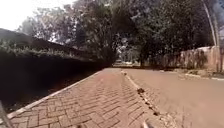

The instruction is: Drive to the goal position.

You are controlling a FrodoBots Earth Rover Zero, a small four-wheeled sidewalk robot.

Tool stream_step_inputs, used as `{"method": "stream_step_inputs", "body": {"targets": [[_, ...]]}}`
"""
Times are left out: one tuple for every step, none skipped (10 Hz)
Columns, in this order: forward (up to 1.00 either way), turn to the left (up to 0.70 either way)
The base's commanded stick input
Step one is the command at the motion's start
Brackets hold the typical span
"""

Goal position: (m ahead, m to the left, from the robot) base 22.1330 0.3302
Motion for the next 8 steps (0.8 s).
{"method": "stream_step_inputs", "body": {"targets": [[0.7,0.0],[0.7,0.0],[0.7,-0.07],[0.7,-0.34],[0.7,-0.35],[0.7,-0.34],[0.7,-0.33],[0.7,-0.08]]}}
